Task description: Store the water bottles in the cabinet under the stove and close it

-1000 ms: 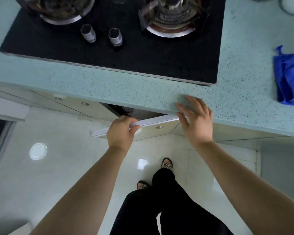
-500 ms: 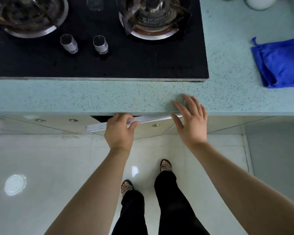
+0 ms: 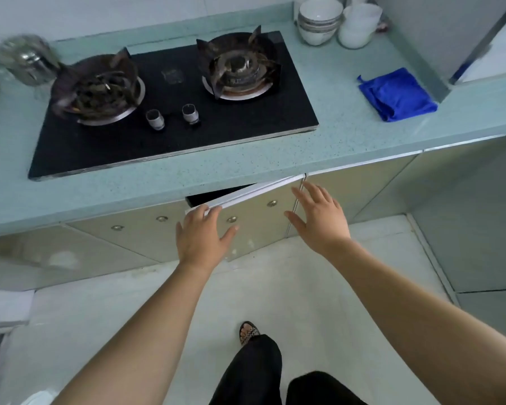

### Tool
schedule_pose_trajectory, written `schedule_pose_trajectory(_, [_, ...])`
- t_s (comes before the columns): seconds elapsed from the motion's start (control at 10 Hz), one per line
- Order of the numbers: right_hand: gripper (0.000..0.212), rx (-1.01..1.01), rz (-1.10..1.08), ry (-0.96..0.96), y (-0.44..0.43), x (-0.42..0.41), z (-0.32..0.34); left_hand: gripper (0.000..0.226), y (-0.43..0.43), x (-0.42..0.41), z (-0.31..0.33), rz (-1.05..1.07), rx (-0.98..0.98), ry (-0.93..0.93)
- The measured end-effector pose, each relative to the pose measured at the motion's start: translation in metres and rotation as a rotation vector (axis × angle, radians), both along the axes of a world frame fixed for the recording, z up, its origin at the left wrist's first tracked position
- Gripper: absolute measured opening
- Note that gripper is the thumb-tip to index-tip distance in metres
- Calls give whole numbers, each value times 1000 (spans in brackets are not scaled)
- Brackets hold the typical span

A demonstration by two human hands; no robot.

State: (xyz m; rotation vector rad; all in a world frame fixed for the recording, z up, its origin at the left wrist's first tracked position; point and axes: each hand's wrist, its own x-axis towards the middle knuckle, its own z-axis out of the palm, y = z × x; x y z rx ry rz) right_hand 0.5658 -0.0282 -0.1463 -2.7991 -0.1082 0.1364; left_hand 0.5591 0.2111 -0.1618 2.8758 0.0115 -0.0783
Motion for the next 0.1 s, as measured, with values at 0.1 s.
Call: schedule_pose_trajectory(0.1, [59,-37,43,-36,-4,-35,23,63,-8,-31,26,15,32,-56])
